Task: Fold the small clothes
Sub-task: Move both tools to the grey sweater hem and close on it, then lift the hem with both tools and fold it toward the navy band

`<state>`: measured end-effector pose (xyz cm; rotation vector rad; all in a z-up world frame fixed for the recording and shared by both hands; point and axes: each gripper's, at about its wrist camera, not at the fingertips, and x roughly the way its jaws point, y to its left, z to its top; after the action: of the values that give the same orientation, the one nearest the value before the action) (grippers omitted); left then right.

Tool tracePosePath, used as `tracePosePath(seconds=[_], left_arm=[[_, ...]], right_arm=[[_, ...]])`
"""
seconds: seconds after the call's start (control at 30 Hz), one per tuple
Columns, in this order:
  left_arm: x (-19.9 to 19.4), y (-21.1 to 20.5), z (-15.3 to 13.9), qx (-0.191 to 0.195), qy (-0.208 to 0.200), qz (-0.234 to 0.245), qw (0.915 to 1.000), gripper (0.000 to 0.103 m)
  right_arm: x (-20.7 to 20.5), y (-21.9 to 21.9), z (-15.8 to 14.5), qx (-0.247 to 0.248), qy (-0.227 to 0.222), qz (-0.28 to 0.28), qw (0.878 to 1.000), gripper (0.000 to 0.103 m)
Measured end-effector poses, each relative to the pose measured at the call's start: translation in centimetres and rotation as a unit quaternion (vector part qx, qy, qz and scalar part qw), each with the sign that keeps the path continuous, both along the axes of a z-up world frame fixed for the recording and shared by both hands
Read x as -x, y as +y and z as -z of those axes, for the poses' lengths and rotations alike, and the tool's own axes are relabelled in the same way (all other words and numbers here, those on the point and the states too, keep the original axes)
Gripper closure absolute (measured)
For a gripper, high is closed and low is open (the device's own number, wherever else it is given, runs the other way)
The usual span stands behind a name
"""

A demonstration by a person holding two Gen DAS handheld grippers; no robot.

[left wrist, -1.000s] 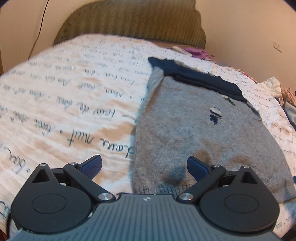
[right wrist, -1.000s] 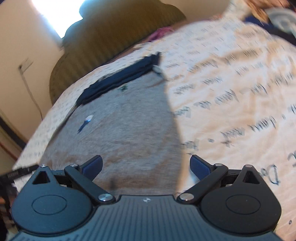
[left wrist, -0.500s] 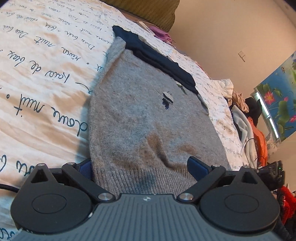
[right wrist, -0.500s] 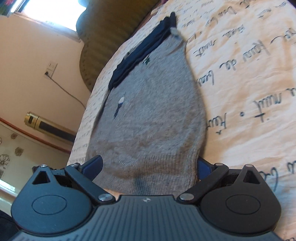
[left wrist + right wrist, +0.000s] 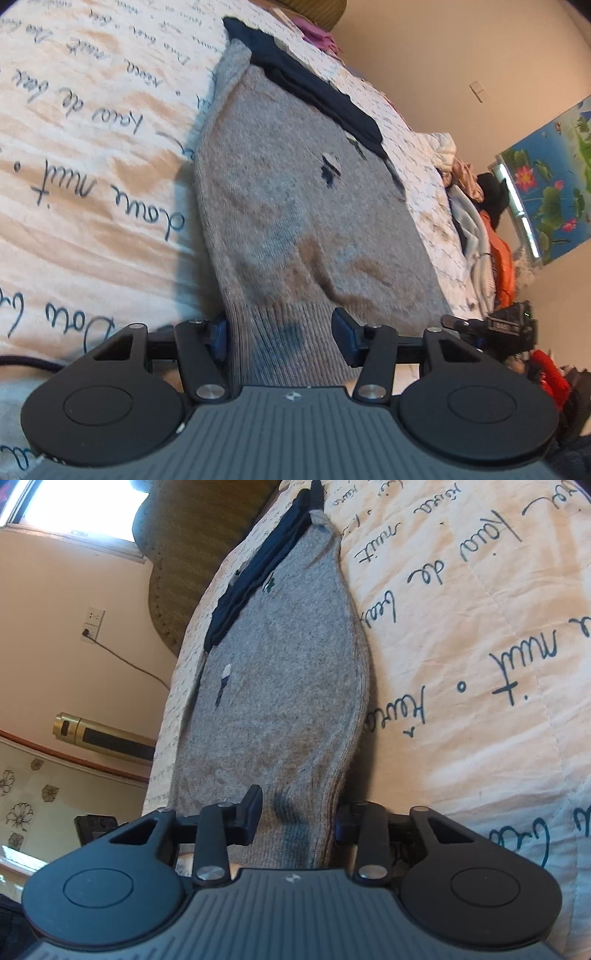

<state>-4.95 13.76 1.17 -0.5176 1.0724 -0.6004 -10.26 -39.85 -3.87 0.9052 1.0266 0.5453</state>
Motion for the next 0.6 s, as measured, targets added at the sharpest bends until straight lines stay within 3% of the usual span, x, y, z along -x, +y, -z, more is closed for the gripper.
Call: tracePosePath(seconds=[0.07, 0.13, 0.17, 0.23, 0.37, 0.6], left_arm=[[0.2, 0.4, 0.3, 0.018, 0.012, 0.005, 0.9998, 0.048], [0.1, 0.6, 0.7, 0.017, 0.022, -0.003, 0.9996, 0.07], [0.0, 0.6, 0.9, 0.004, 0.027, -0.01, 0.9996, 0.096], [-0.2, 0.6, 1.4, 0.001, 0.037, -0.019, 0.9991, 0.095], [0.0, 0.3, 0.8, -0.007, 0.02, -0.012, 0.9997, 0.1], [0.3, 1.3, -0.2, 0.055, -0.006, -0.014, 0.9984, 0.1]], right_arm=[[0.1, 0.2, 0.1, -0.003, 0.002, -0.01, 1.0, 0.068], [0.1, 0.3, 0.0, -0.003, 0.002, -0.015, 1.0, 0.068], [0.0, 0.4, 0.1, -0.004, 0.002, -0.015, 1.0, 0.068], [-0.1, 0.3, 0.2, -0.01, 0.001, -0.014, 1.0, 0.069], [0.1, 0.1, 0.9, -0.007, 0.001, -0.013, 1.0, 0.096], [1.0, 0.0, 0.2, -0.028, -0.048, -0.003, 0.998, 0.098]])
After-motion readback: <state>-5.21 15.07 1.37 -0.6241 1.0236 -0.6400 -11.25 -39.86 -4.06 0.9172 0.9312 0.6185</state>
